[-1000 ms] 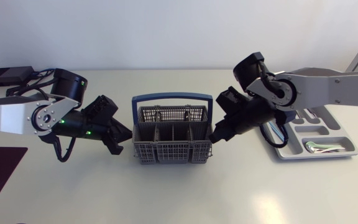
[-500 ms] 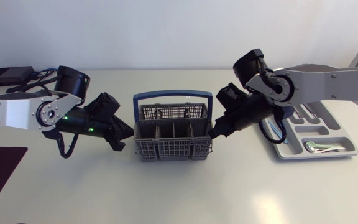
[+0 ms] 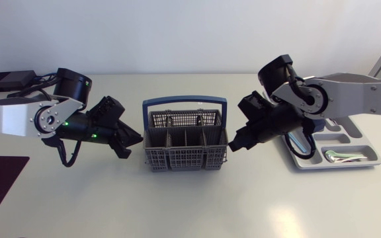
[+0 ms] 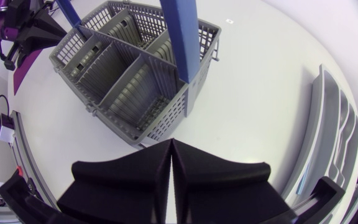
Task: Sort the cutlery from the basket into the organizer compartments.
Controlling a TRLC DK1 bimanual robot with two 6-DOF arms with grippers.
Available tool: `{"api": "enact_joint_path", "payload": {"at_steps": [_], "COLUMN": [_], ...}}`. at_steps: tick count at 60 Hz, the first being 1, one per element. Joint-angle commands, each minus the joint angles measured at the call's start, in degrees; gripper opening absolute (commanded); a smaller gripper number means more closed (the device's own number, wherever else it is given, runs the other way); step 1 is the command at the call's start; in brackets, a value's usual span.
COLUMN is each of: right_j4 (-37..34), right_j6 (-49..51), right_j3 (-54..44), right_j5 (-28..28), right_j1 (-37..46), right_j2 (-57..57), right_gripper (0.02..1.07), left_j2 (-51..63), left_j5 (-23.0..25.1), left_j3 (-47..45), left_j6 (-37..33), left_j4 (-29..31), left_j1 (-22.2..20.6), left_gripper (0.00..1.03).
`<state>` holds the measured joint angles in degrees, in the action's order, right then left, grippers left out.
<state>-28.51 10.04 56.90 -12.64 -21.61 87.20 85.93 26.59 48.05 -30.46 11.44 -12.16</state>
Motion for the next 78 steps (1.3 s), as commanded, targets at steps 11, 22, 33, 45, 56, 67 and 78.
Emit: {"api": "enact_joint_path", "payload": {"at_steps": [11,22,33,45,56,67,78], "right_j4": [-0.3,-0.2,-0.5,-0.7,-1.9,-3.7,-5.1], "right_j6": [-0.3,-0.6,-0.6,-0.3,1.4,3.6,6.2], "right_j3": [-1.6,-2.0,-2.4,-4.0,-5.5,-7.1,-10.1], "right_j5": [-0.4,-0.4,-0.2,3.5,6.1,7.5,9.7], "right_j1": [-2.7,-3.9,-4.1,-3.9,-0.1,4.8,8.9], "right_j2": [-0.6,-0.5,-1.1,-4.2,-10.4,-17.7,-26.3], "right_gripper": [0.08,0.08,0.08,0.08,0.08,0.11,0.64], "left_j2": [-0.8,-0.1,-0.3,-3.0,-8.9,-16.8,-25.1], "left_j5": [0.6,0.5,0.5,0.5,0.6,0.6,-0.1], "left_j3": [1.9,2.0,2.1,1.1,-0.4,-4.4,-5.8], "left_j6": [0.4,0.3,0.2,0.0,0.2,2.2,3.8], "left_j4": [-0.3,-0.5,-0.5,-0.1,2.5,3.2,6.0], "left_j1": [-1.1,-1.2,-0.7,3.3,7.8,9.7,10.8], "left_gripper": [0.21,0.21,0.21,0.21,0.23,0.38,0.76]}}
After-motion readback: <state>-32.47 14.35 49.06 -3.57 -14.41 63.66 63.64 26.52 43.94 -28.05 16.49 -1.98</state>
